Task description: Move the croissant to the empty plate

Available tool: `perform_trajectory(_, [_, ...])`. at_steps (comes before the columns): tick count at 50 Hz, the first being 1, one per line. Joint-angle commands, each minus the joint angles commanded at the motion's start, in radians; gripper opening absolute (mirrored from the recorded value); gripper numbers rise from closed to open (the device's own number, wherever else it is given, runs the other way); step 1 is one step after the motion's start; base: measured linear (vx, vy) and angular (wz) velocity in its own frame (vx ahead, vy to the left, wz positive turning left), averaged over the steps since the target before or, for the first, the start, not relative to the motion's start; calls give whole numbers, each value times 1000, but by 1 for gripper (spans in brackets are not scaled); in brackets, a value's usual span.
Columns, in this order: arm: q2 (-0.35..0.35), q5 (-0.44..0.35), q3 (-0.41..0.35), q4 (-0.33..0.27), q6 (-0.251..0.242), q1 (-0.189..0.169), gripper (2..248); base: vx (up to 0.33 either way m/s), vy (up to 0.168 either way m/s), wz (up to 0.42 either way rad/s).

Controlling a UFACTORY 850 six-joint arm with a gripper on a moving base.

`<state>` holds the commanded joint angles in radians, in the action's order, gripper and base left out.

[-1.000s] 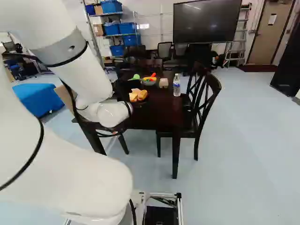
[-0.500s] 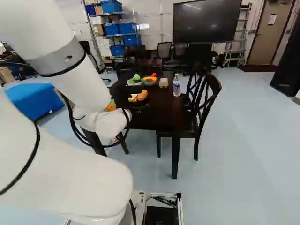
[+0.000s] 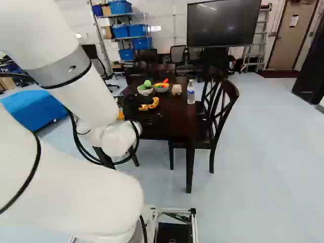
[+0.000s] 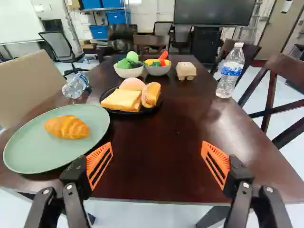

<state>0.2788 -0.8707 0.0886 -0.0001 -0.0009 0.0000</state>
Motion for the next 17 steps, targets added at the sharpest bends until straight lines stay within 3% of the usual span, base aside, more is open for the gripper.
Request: perform_trajectory(17, [0, -2, -1, 0, 1, 0, 247, 0, 0, 0])
